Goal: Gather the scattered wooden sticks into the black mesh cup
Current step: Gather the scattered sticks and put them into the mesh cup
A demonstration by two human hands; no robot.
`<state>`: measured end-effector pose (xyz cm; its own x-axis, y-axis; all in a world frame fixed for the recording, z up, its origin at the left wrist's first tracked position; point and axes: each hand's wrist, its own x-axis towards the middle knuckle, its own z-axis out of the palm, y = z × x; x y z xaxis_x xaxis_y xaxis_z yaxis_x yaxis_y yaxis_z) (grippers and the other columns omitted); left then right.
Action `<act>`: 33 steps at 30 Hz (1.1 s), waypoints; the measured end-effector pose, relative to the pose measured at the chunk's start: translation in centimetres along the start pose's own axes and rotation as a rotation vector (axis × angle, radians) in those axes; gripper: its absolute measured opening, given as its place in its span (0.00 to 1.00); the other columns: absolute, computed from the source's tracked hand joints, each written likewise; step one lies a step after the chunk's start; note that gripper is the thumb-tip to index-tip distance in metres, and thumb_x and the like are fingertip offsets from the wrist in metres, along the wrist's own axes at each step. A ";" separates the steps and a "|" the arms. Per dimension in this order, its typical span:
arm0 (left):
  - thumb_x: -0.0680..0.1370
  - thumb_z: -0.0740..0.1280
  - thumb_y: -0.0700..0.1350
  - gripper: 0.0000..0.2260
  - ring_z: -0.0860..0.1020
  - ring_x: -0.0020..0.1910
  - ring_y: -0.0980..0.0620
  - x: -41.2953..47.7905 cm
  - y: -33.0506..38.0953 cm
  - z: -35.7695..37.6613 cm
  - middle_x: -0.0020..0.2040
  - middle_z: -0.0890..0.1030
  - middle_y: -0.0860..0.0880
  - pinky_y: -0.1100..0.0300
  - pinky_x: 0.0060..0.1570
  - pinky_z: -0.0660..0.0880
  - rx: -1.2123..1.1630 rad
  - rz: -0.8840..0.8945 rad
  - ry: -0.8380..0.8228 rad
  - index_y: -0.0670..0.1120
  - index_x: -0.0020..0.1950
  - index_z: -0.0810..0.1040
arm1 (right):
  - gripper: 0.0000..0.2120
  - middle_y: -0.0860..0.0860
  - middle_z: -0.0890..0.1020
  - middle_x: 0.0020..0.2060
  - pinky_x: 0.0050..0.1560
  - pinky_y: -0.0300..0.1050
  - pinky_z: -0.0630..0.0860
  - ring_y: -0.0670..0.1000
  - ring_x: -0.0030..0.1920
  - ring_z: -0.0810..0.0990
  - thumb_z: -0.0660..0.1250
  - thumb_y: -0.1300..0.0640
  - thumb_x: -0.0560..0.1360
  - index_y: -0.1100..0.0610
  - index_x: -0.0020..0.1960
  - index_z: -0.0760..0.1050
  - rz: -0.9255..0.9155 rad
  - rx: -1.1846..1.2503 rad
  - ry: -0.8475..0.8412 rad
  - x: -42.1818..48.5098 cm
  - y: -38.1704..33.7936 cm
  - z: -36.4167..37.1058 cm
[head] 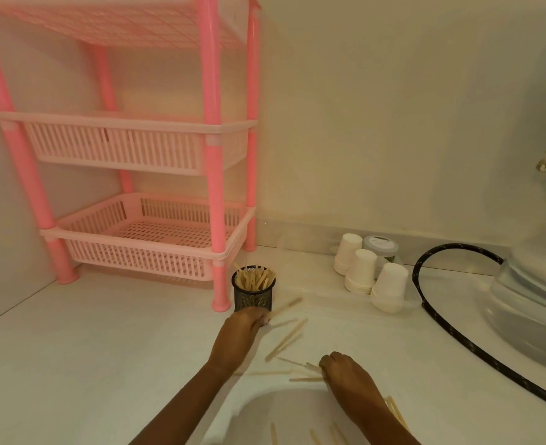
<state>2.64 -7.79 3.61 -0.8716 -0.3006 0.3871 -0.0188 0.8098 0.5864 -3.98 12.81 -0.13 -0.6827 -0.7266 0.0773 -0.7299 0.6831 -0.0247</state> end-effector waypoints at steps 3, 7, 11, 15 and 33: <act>0.77 0.63 0.35 0.06 0.79 0.42 0.52 1.4 1.0 -1.0 0.41 0.81 0.46 0.66 0.43 0.73 -0.334 -0.130 0.171 0.37 0.47 0.79 | 0.17 0.53 0.72 0.59 0.45 0.42 0.61 0.51 0.58 0.71 0.46 0.66 0.78 0.56 0.61 0.67 -0.010 0.029 -0.014 0.6 -0.1 0.1; 0.78 0.61 0.35 0.07 0.77 0.41 0.46 3.8 1.8 -1.7 0.46 0.82 0.36 0.56 0.44 0.73 -0.595 -0.242 0.336 0.34 0.51 0.78 | 0.17 0.53 0.73 0.59 0.44 0.42 0.60 0.50 0.57 0.72 0.47 0.67 0.78 0.58 0.60 0.69 0.006 -0.002 -0.055 1.0 0.0 0.5; 0.78 0.60 0.34 0.08 0.79 0.45 0.42 5.6 2.3 -2.2 0.46 0.81 0.39 0.49 0.51 0.75 -0.720 -0.266 0.426 0.33 0.52 0.76 | 0.05 0.56 0.80 0.46 0.39 0.39 0.71 0.49 0.45 0.79 0.66 0.61 0.72 0.58 0.47 0.78 0.066 0.008 0.048 0.7 -0.5 -0.7; 0.78 0.59 0.34 0.07 0.78 0.45 0.45 7.0 2.1 -1.8 0.46 0.80 0.41 0.57 0.49 0.76 -0.717 -0.308 0.448 0.35 0.52 0.75 | 0.08 0.53 0.78 0.50 0.39 0.38 0.67 0.49 0.50 0.78 0.62 0.65 0.74 0.57 0.50 0.77 0.073 0.090 0.054 0.7 -0.5 -0.5; 0.77 0.60 0.32 0.14 0.75 0.49 0.46 5.8 0.7 -0.3 0.47 0.76 0.41 0.57 0.52 0.72 -0.649 -0.213 0.315 0.36 0.63 0.68 | 0.14 0.50 0.75 0.57 0.53 0.37 0.71 0.47 0.56 0.74 0.51 0.60 0.79 0.54 0.59 0.72 0.072 0.199 -0.032 0.7 0.1 0.5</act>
<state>-2.30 -9.12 6.47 -0.6983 -0.6263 0.3467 0.2063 0.2876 0.9353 -4.51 12.36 -0.60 -0.7319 -0.6804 0.0362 -0.6693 0.7080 -0.2254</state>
